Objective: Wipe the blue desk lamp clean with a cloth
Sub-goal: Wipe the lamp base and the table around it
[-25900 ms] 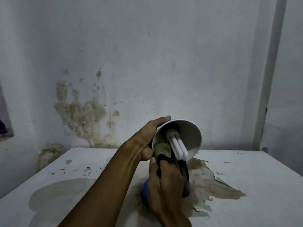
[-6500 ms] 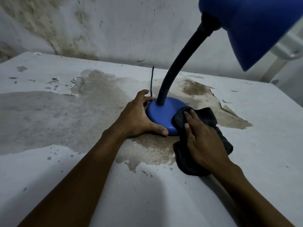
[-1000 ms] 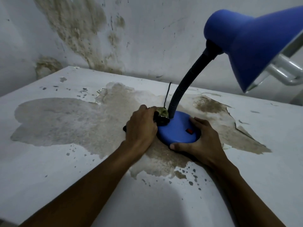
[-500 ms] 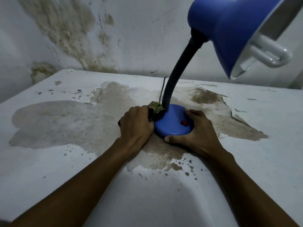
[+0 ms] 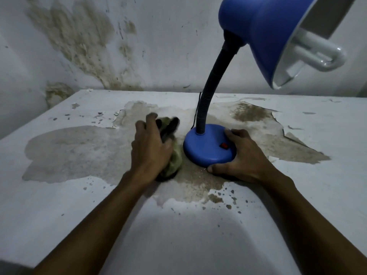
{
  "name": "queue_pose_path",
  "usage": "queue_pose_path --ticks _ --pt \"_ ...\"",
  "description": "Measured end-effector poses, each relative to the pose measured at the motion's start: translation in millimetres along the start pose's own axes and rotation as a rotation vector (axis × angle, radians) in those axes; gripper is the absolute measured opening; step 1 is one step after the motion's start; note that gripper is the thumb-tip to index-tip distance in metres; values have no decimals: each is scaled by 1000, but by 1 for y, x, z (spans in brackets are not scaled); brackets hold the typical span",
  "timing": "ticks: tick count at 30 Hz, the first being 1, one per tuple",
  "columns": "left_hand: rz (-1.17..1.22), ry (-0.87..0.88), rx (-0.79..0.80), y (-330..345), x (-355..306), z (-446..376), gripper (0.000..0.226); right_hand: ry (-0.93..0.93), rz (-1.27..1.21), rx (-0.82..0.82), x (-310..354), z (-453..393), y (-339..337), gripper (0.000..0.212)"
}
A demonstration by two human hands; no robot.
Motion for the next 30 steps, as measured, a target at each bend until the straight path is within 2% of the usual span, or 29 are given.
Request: queue_pose_path --ticks 2,4,6,10,13,15,17,20,21,23,25,28,30 --pt "-100 -28 48 10 -2 -13 40 9 -13 -7 -1 0 0 128" --pt "-146 35 129 25 -15 -9 23 6 -44 -38 -1 1 -2 127" --pt "-142 101 149 34 -28 9 15 -8 -56 -63 -2 1 -4 125" --pt "-79 125 123 32 -36 43 15 -25 -61 -102 0 0 -4 117" --pt "-6 228 223 24 -42 60 18 -37 -94 -127 2 2 -5 111" --pt "141 236 307 13 -40 60 23 -48 -94 -133 5 4 -5 112" --pt "254 171 238 0 -31 48 30 -21 -54 -130 8 7 -3 118" --pt "279 76 -62 -17 -14 13 29 53 55 -158 14 12 1 123" --pt "257 73 -111 -17 -13 2 30 72 109 -173 18 14 2 120" --pt "215 94 -96 -8 -14 -15 33 96 219 -200 28 15 8 115" --pt "145 142 5 9 -20 -21 31 90 277 -233 37 17 14 113" --pt "38 266 97 23 -31 -15 25 60 241 -226 39 18 14 110" --pt "-32 387 114 24 -37 -9 29 45 168 -208 35 18 9 97"
Point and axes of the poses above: each hand's wrist, its own z-axis away from the middle knuckle, its own y-axis out of the palm, x = y × z, the point moved 6 cm from there along -z, towards the middle knuckle, and after that the axes turned 2 degrees about -z, right-handed, at the moved point
